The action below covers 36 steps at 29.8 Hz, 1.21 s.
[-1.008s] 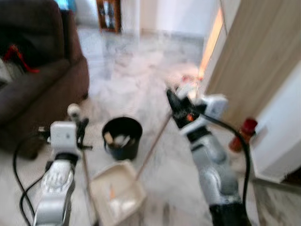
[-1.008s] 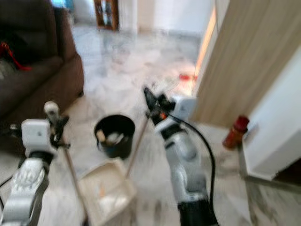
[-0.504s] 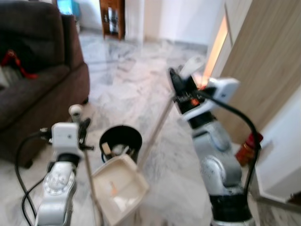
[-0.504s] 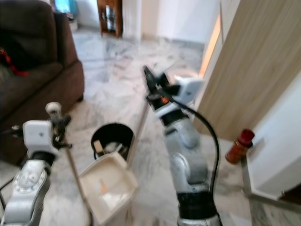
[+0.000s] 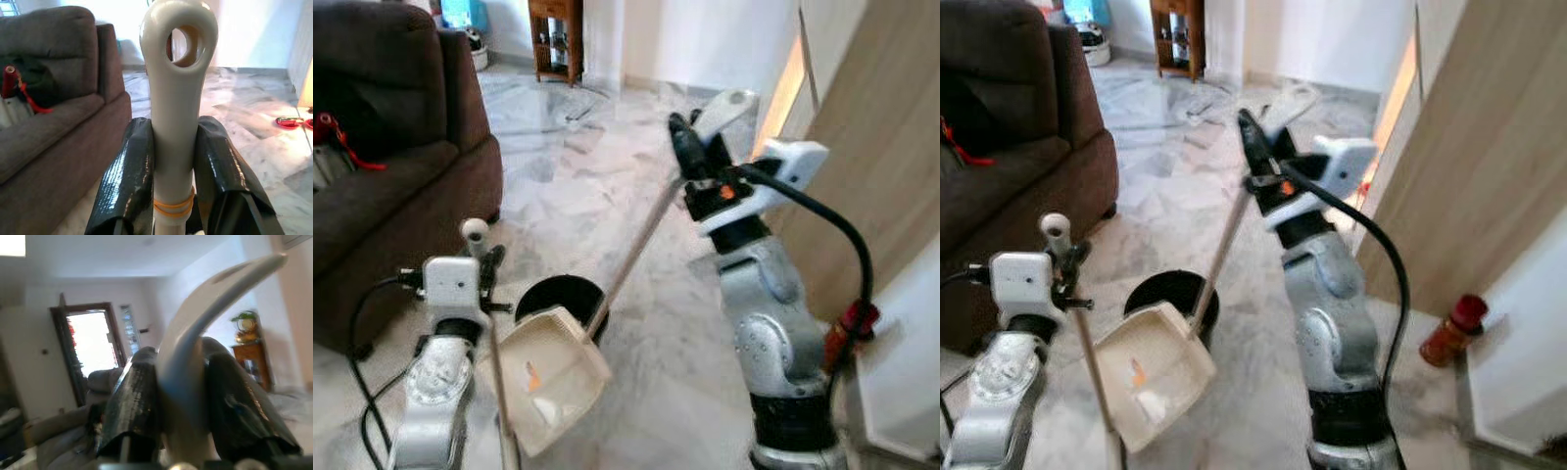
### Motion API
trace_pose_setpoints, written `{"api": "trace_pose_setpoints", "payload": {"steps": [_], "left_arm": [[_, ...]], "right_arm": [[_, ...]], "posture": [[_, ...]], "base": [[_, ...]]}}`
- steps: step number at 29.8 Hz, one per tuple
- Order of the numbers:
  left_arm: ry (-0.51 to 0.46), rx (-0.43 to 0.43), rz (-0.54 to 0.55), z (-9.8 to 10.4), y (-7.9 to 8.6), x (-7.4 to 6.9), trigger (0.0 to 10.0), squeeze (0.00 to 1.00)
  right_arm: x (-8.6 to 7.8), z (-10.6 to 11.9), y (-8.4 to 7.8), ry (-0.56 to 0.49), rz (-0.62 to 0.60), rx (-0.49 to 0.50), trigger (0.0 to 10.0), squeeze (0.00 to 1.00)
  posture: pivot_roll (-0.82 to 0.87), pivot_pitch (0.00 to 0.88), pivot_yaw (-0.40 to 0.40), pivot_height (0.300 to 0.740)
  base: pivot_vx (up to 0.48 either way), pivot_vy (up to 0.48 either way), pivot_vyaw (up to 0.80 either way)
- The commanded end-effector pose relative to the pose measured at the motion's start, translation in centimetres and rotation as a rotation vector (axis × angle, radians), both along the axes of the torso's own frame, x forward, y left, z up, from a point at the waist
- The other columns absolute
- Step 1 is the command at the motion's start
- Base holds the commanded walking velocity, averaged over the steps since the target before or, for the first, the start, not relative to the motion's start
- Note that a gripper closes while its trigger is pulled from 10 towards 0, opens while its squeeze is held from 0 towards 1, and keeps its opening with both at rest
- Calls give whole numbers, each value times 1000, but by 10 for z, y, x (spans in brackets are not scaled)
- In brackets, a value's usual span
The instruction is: Sweep floor
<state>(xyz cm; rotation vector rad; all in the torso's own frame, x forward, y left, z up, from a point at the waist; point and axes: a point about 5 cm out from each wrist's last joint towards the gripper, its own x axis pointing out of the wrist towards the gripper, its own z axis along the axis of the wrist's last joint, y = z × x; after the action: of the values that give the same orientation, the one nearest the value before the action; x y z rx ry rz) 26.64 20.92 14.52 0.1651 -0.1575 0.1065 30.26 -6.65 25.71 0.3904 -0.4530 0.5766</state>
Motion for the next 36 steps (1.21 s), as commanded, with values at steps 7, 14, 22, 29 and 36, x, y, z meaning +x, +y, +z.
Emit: {"api": "trace_pose_setpoints", "payload": {"steps": [7,14,22,29,36], "left_arm": [[-78,-5,-40,15,-9,4,10000,0],[-83,-1,-36,17,-7,4,10000,0],[-84,12,-15,18,0,2,10000,0],[-85,19,1,19,6,-1,10000,0],[-87,44,24,20,13,-5,10000,0]], "right_arm": [[-5,13,-3,-34,19,73,10000,0],[-6,13,-1,-28,32,77,10000,0],[-7,12,-1,-20,42,78,10000,0],[-7,11,0,-13,52,74,10000,0],[-6,9,-2,-3,51,76,10000,0]], "posture": [[41,1,-1,740],[47,6,-1,740],[58,21,-1,740],[65,30,-2,740],[65,30,-2,740]], "base": [[373,0,0],[372,0,0],[372,0,0],[358,0,0],[0,0,0]]}}
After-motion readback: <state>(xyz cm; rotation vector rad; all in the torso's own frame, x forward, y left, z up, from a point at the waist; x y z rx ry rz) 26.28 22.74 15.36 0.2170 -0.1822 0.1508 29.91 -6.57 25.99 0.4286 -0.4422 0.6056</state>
